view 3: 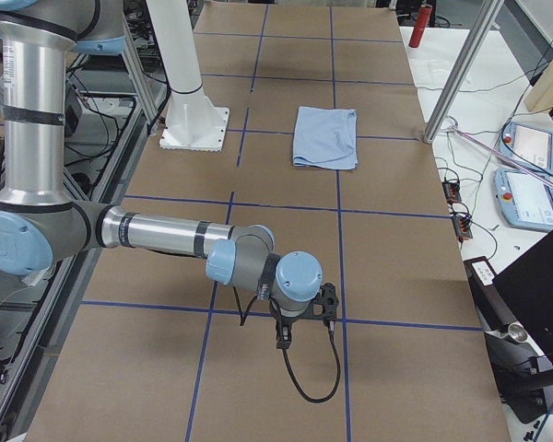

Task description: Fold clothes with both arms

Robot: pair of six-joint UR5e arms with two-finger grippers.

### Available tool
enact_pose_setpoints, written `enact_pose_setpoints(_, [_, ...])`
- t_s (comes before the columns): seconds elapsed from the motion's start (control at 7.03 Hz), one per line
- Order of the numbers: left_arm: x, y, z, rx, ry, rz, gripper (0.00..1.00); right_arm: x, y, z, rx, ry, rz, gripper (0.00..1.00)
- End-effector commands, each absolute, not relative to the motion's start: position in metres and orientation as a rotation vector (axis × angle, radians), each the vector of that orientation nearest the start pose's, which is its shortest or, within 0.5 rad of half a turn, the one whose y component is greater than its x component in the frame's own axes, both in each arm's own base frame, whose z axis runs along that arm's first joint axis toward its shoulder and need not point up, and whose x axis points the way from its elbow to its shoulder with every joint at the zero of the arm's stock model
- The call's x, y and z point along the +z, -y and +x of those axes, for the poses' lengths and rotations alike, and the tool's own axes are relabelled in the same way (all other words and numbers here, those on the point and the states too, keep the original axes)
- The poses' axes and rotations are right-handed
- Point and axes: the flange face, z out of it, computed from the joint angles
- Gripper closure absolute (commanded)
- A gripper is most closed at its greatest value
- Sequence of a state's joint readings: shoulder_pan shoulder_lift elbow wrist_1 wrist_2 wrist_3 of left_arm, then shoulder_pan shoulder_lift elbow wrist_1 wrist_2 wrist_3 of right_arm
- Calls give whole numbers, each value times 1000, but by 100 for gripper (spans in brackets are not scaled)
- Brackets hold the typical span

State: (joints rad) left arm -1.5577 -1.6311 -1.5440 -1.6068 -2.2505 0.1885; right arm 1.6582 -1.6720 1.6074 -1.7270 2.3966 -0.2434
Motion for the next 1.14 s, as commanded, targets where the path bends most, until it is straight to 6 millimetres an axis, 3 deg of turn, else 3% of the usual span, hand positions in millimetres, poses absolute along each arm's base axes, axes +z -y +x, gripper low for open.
enact_pose_setpoints(0.0, [646,524,-64,215,-676,120,0,693,427,98,-34,840,-69,0])
enact_pose_setpoints(0.28, [649,519,-64,208,-703,110,0,688,430,99,-29,839,-63,0])
enact_pose_setpoints(0.57, [648,519,-62,206,-729,111,0,642,443,100,51,823,-24,0])
enact_pose_setpoints(0.71, [648,519,-62,206,-729,111,0,631,445,95,40,822,-11,0])
enact_pose_setpoints(1.0, [647,519,-62,207,-727,114,0,632,446,88,26,820,-19,0])
